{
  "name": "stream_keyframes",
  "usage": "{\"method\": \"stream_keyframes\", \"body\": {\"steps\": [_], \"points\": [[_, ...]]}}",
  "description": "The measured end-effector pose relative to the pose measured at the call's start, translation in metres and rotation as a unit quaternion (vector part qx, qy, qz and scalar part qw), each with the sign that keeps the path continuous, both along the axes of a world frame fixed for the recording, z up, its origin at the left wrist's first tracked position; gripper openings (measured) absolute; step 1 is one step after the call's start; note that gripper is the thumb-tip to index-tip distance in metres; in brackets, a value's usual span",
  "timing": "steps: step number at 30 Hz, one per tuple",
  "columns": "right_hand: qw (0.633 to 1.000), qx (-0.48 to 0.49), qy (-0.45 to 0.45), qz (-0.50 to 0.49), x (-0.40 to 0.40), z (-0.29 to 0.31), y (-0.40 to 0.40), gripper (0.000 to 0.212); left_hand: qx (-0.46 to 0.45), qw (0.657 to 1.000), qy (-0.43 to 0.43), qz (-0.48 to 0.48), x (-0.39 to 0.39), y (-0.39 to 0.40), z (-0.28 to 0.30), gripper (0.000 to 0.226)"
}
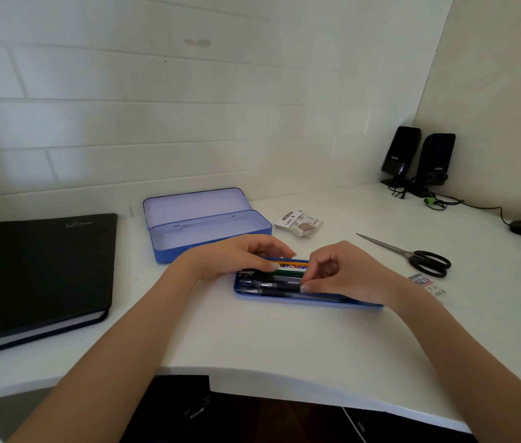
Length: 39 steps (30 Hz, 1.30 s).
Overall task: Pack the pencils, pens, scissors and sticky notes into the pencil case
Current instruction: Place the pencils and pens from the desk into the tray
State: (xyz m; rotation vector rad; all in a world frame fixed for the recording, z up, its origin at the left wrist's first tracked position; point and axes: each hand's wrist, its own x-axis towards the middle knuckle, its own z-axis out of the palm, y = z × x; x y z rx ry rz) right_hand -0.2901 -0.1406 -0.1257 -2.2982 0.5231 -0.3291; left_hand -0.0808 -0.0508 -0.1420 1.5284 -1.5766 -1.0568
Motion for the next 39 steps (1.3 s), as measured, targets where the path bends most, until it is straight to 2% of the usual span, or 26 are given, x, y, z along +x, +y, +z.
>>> {"method": "stream_keyframes", "body": {"steps": [8, 15, 19, 23, 27, 30, 34, 39], "points": [[0.999, -0.027, -0.036, 0.03, 0.008, -0.005, 0.005, 0.014, 0.0, 1.0, -0.015, -0.015, 0.002, 0.0, 0.001, 0.048], [0.984, -0.164, -0.04, 0.052, 0.007, -0.005, 0.002, 0.003, -0.001, 0.999, -0.034, -0.009, 0.0, 0.001, 0.002, 0.051], [0.986, -0.151, -0.031, 0.059, 0.007, -0.006, 0.002, 0.006, -0.004, 0.998, -0.062, -0.016, -0.003, 0.001, 0.002, 0.047], [0.987, -0.143, -0.032, 0.06, 0.009, -0.008, 0.003, 0.007, 0.0, 0.998, -0.055, -0.018, -0.002, 0.002, 0.002, 0.047], [0.992, -0.114, -0.034, 0.053, 0.008, -0.008, 0.002, 0.009, 0.005, 0.999, -0.044, -0.004, -0.002, 0.002, 0.002, 0.036], [0.995, -0.069, -0.074, 0.002, 0.005, -0.005, -0.004, 0.009, 0.002, 0.999, -0.033, -0.002, -0.001, 0.002, 0.002, 0.036], [0.981, -0.125, -0.102, -0.11, -0.001, -0.004, -0.025, 0.01, 0.006, 1.0, -0.027, -0.009, -0.002, 0.003, 0.003, 0.042], [0.943, -0.225, -0.007, -0.246, -0.015, -0.009, -0.048, 0.015, 0.001, 0.998, -0.055, -0.028, -0.001, 0.003, 0.002, 0.052]]}}
